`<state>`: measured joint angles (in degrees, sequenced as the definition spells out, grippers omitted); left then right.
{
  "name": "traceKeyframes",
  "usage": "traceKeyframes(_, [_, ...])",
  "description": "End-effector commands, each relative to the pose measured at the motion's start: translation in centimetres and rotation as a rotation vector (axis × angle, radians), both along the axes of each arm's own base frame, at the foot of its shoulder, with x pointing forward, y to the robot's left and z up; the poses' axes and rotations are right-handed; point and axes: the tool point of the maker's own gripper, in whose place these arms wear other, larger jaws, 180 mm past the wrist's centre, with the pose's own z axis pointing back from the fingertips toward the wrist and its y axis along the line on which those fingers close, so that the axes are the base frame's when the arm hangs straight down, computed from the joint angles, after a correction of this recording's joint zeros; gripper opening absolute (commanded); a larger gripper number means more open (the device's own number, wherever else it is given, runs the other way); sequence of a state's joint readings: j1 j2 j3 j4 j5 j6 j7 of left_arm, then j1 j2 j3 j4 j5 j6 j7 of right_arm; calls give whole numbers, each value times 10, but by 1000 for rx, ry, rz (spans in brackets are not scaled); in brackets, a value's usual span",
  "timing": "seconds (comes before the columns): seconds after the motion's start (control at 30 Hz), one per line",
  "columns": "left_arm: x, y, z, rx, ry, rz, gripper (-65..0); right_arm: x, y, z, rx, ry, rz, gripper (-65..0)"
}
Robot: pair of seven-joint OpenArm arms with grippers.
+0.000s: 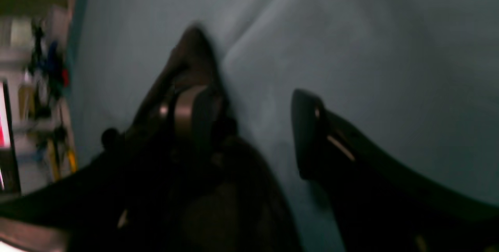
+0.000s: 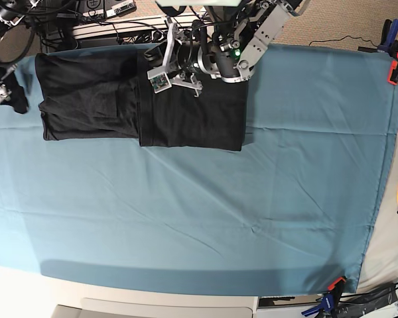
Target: Fold the T-shirt properly
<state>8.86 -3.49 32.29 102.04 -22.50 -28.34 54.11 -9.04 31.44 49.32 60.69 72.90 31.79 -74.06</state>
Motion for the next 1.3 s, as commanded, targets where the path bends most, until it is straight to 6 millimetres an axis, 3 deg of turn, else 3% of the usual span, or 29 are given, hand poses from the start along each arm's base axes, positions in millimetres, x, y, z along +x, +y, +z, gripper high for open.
traceKeyframes(0.0, [2, -8, 14, -55, -12, 3, -507, 11, -7, 21, -33, -52, 25, -324])
traceKeyframes(0.17, [4, -6, 10, -31, -29, 6, -507, 17, 14, 21, 11, -68, 108, -324])
traceKeyframes(0.4, [5, -5, 9, -26, -36, 7, -507, 17, 18, 24, 19, -82, 129, -337])
traceKeyframes(0.8, [5, -6, 10, -29, -36, 8, -507, 18, 40, -2, 4, 18, 220, -337])
traceKeyframes(1.27, [5, -6, 9, -29, -36, 8, -507, 15, 43, -8, -10, 60, 248, -337])
